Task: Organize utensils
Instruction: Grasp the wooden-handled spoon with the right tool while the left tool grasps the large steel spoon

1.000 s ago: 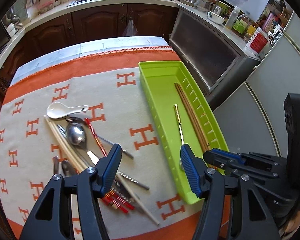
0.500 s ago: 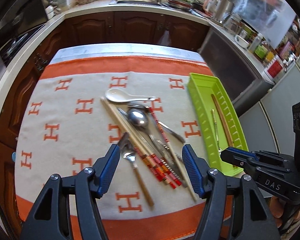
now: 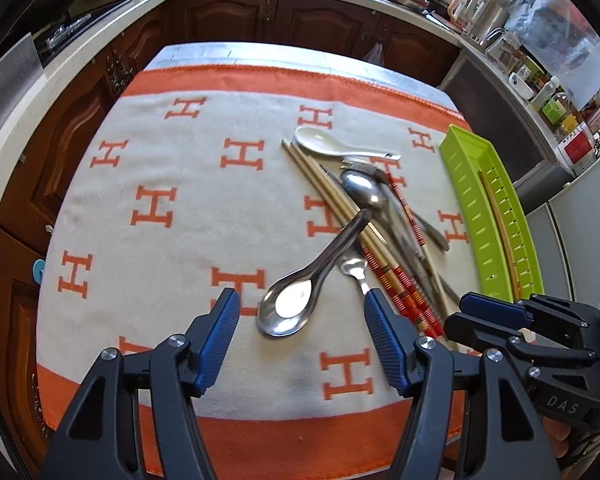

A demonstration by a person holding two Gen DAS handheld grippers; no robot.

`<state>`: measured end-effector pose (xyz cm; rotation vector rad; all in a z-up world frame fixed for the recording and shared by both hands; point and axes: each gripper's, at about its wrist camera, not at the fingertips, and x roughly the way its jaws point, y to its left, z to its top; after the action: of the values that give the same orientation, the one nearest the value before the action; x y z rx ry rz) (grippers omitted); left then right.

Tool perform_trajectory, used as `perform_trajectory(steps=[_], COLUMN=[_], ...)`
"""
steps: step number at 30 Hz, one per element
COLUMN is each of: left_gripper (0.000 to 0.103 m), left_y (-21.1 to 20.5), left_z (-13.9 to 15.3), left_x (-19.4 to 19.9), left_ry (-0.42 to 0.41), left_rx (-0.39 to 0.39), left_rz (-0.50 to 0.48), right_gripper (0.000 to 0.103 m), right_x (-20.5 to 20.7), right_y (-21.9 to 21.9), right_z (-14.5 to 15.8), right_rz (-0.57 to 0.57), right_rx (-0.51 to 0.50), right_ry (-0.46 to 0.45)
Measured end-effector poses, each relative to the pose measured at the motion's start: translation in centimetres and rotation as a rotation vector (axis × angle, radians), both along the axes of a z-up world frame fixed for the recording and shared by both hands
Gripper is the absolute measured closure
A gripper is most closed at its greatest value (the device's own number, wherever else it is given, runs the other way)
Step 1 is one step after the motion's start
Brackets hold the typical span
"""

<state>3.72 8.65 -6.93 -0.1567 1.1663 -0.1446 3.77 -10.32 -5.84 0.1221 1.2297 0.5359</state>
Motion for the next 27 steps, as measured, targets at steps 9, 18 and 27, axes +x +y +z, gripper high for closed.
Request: perform_trajectory(steps=[9, 18, 27], left_gripper=[0.046, 0.053, 0.053], left_y=[0.9, 0.3, -1.0], left_z=[-4.6, -7.3, -7.5], left_x=[1.5, 3.4, 4.0], left_ry=[0.059, 0.092, 0.063], left_rx=[-0.015, 0.001, 0.083], left_rz=[-0.084, -0.207, -0.293], right_gripper=[0.073, 0.077, 0.097], right_x=[0.0, 0.3, -0.5], right_y=[3.1, 5.4, 7.1], right_z=[-3.9, -6.6, -6.9], right_rz=[0.013, -0.007, 0.036], right_rx=[-0.059, -0.173, -0.319], right_ry=[-0.019, -0.092, -0.230])
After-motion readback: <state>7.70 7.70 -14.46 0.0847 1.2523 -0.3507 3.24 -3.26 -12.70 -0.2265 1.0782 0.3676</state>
